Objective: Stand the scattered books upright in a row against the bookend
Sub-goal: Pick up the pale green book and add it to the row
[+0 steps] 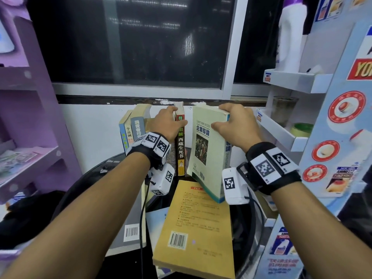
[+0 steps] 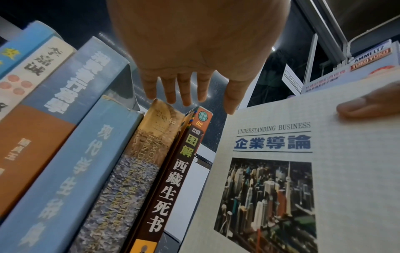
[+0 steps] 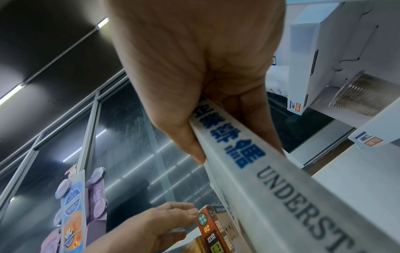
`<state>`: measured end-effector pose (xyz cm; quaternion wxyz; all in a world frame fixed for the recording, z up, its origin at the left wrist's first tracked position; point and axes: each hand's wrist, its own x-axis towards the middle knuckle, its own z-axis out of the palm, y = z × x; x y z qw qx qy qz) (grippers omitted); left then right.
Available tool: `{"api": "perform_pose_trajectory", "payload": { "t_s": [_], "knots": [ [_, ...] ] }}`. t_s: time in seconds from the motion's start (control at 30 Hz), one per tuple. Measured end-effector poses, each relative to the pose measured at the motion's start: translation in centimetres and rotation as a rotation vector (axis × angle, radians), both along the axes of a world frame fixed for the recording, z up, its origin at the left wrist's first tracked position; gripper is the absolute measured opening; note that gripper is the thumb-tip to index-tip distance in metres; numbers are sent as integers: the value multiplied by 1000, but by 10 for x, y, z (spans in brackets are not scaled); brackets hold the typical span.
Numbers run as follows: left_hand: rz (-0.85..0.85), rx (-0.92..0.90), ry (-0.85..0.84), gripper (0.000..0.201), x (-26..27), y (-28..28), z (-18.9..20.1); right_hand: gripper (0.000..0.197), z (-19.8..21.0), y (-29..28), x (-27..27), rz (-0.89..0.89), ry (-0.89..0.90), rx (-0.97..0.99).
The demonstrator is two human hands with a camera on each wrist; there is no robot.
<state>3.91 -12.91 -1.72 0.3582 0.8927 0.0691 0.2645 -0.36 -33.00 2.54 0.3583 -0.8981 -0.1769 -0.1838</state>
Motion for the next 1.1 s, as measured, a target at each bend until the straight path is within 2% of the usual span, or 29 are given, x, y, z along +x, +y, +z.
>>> {"api": "perform_pose_trajectory", "payload": {
  "t_s": [0.2,0.33,0.63,0.9,1.1],
  "knots": [
    [5,91,18,58,17,9,-2,37,-8,15,24,4,-5,-22],
    [-47,120,44,57,26,17,-3,41,-13,23,40,-11,3,-12],
    [-134,27,-37,48,39,25,-11,41,-29,54,78,-34,-35,10],
    [-171,40,-73,47,48,37,-20,49,-49,76,107,-39,-32,31],
    [-193,72,-87,47,51,42,-23,46,-58,91,116,1,-40,27]
  ]
}}
